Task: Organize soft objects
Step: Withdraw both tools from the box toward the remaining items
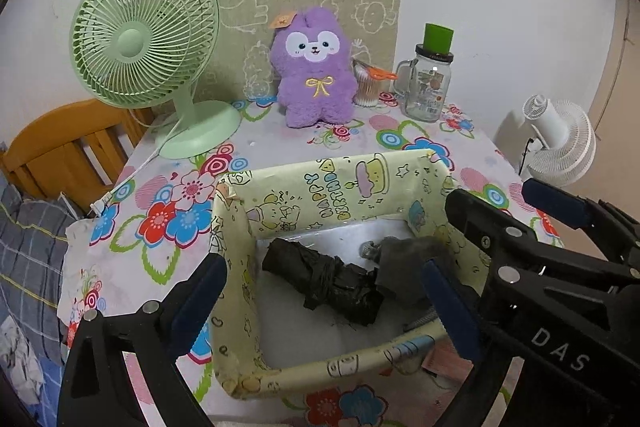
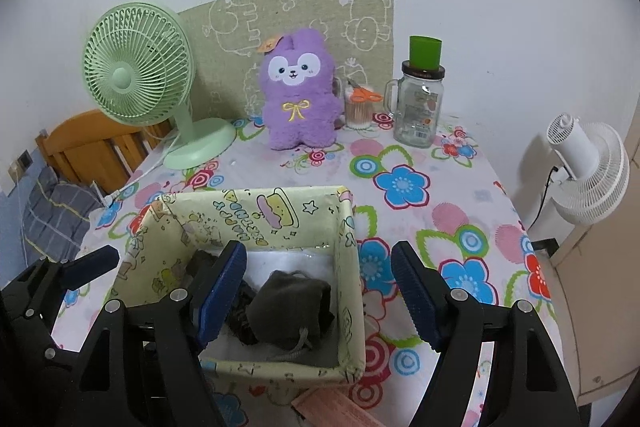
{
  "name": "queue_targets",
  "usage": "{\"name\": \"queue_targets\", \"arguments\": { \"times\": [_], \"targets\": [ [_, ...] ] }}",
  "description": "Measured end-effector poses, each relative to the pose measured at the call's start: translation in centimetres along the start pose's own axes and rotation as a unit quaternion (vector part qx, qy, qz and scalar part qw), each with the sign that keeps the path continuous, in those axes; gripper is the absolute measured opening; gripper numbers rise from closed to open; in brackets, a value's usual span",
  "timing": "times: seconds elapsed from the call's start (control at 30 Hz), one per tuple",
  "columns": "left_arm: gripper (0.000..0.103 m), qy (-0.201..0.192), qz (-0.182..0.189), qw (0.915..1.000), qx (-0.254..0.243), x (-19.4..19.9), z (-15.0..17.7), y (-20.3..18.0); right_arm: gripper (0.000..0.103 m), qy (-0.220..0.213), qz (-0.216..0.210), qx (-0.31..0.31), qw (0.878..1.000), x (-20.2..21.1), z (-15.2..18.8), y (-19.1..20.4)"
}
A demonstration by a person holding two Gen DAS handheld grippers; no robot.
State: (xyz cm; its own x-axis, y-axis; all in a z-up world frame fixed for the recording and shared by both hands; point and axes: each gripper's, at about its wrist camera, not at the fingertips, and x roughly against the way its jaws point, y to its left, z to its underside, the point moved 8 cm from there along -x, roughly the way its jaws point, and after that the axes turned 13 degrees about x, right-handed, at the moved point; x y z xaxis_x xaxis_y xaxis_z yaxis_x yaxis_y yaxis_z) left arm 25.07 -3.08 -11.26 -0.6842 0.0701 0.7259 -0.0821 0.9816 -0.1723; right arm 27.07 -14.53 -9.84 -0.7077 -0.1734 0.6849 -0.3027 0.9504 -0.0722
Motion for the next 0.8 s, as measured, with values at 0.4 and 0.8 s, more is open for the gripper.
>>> {"name": "queue_targets", "arguments": {
  "times": [0.4, 0.8],
  "targets": [
    [0.099, -0.017, 0.006, 0.9998, -0.009, 2.8, 1.2, -0.7, 0.086, -0.013, 0.009, -0.004, 1.0, 2.9, 1.0, 0.0],
    [0.099, -0.026, 0.007, 0.9996, -0.008, 5.0, 2.5, -0.8, 0.095, -0.033, 0.022, 0.011, 0.999, 5.9, 1.9, 0.1]
  ]
}}
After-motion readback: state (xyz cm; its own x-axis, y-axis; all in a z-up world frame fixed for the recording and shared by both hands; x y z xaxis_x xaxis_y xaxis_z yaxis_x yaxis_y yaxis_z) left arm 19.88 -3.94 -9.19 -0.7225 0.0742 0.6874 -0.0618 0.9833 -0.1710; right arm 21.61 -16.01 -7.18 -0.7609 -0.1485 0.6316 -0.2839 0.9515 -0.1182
